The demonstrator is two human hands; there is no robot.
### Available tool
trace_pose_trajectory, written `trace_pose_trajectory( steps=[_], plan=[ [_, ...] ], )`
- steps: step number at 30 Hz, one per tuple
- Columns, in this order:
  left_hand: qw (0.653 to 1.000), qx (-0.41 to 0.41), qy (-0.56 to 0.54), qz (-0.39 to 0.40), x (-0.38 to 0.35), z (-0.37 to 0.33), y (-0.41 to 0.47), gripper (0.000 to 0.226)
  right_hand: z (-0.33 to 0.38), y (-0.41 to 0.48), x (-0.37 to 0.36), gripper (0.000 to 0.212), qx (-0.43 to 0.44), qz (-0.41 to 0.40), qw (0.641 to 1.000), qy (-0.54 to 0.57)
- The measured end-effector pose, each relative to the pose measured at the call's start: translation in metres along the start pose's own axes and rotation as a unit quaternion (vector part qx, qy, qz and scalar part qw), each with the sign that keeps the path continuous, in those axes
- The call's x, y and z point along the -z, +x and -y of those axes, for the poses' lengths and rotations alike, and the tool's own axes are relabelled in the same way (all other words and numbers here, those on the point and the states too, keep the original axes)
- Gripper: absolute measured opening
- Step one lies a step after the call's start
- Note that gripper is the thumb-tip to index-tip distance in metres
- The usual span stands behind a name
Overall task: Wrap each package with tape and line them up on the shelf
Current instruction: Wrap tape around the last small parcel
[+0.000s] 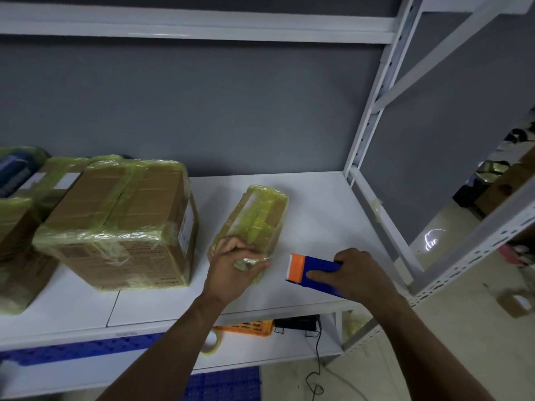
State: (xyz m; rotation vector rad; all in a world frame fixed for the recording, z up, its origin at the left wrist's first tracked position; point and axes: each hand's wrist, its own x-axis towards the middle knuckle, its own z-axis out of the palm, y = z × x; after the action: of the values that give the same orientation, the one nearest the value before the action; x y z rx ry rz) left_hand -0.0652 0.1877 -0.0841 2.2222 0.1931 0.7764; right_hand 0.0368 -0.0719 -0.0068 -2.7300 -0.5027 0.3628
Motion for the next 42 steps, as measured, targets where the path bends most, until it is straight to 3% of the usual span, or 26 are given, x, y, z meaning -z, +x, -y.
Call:
trace_pose_trajectory(
  steps=[5,13,25,42],
  plan=[
    [0.999,0.029,0.013,0.002,-0.001,0.003,-0.002,0.039,0.014,0.018,-0.021,0.059,0.011,-0.004,1.000,-0.010],
    [0.985,0.016,0.174,-0.008,-0.004,-0.004,-0.001,0.065,0.032,0.033,-0.046,0.061,0.013,0.013,1.000,-0.024],
    [0.981,0.034,0.190,-0.032,-0.012,-0.001,-0.002,0.054,0.040,0.032,-0.064,0.060,0.017,-0.026,0.999,-0.041],
    [0.977,0.079,0.192,-0.038,-0.008,-0.033,-0.006,0.051,0.025,0.014,-0.079,0.057,0.075,-0.155,0.985,-0.025]
  ],
)
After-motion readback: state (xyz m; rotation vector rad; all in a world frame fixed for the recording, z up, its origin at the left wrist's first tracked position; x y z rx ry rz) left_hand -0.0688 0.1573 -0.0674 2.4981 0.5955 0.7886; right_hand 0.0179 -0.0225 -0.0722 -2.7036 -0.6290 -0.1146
